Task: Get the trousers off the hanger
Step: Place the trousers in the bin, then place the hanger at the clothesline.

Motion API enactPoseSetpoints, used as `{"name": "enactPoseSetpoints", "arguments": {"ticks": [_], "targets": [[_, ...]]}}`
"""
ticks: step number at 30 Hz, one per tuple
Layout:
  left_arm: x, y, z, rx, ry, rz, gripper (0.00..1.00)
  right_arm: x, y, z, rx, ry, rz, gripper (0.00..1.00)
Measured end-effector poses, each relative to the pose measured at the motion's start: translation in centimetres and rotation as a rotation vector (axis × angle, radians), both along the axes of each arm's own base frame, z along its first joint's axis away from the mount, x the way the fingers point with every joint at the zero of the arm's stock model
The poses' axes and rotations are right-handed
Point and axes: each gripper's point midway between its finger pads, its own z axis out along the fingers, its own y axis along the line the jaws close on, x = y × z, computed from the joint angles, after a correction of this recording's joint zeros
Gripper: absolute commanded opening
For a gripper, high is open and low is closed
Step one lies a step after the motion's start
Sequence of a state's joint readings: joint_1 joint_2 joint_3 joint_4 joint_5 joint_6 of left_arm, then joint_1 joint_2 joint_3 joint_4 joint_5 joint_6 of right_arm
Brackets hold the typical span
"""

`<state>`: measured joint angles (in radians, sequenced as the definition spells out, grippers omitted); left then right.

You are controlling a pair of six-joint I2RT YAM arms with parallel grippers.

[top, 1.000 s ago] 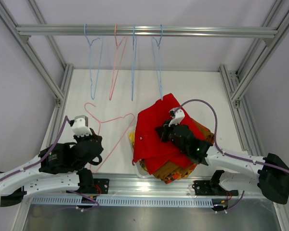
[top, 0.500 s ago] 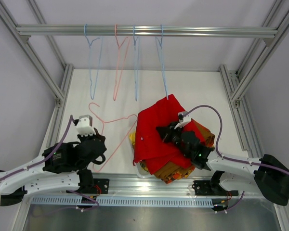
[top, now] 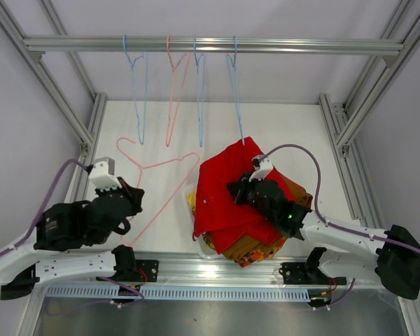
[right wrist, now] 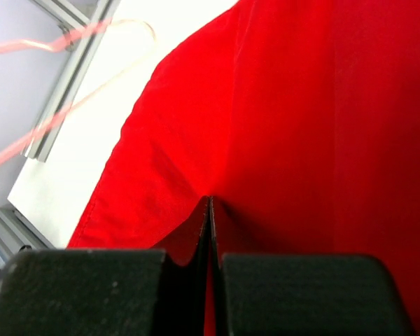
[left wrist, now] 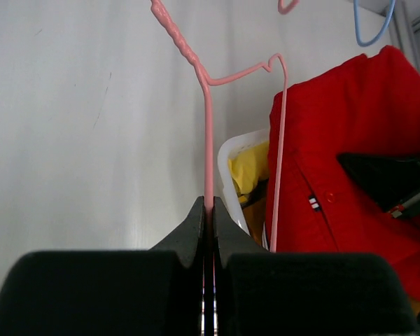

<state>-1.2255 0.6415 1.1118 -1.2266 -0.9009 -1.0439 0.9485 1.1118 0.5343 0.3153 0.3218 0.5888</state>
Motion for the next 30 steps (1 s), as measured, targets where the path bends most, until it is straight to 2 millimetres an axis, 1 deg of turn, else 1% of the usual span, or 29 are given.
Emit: {"name": "enactPoseSetpoints", "arguments": {"ticks": [3, 6, 7, 9, 10, 12, 16, 21, 26, 30], "targets": [[-0.3, 0.7, 1.7, -0.043, -0.018, -0.004, 0.01, -0.1, 0.1, 1.0, -0.026, 0.026, 0.008, 0.04], [-0.8, 1.4, 2.7, -0.07, -0.022, -0.023, 0.01, -0.2, 0.2, 2.8, -0.035, 0.036, 0.015, 0.22], [-0.9, 1.5, 2.9, -0.072, -0.02, -0.03, 0.01, -0.3, 0.2, 3.5, -0.032, 0.037, 0.017, 0.36], [-1.3, 1.8, 3.3, -0.079, -0.012, -0.05, 0.01, -0.3, 0.4, 5.0, -0.026, 0.033, 0.025, 0.43], [-1.4, 1.8, 3.5, -0.085, -0.01, -0.057, 0.01, -0.4, 0.5, 5.6, -0.02, 0.029, 0.03, 0.5], [-1.8, 1.8, 3.7, -0.091, 0.005, -0.079, 0.01, -0.7, 0.6, 6.6, -0.017, 0.027, 0.043, 0.58], [-2.5, 1.6, 4.1, -0.107, 0.021, -0.124, 0.01, -1.3, 0.7, 7.8, -0.024, 0.027, 0.073, 0.68], [-3.4, 1.9, 5.4, -0.153, 0.022, -0.179, 0.01, -1.9, 0.4, 9.3, -0.028, 0.018, 0.095, 0.74], [-4.3, 1.9, 6.7, -0.208, 0.018, -0.23, 0.01, -2.4, -0.2, 11.3, -0.023, -0.007, 0.108, 0.75], [-5.1, 1.2, 7.3, -0.241, 0.016, -0.3, 0.01, -2.9, -0.6, 12.9, -0.004, -0.025, 0.118, 0.75]]}}
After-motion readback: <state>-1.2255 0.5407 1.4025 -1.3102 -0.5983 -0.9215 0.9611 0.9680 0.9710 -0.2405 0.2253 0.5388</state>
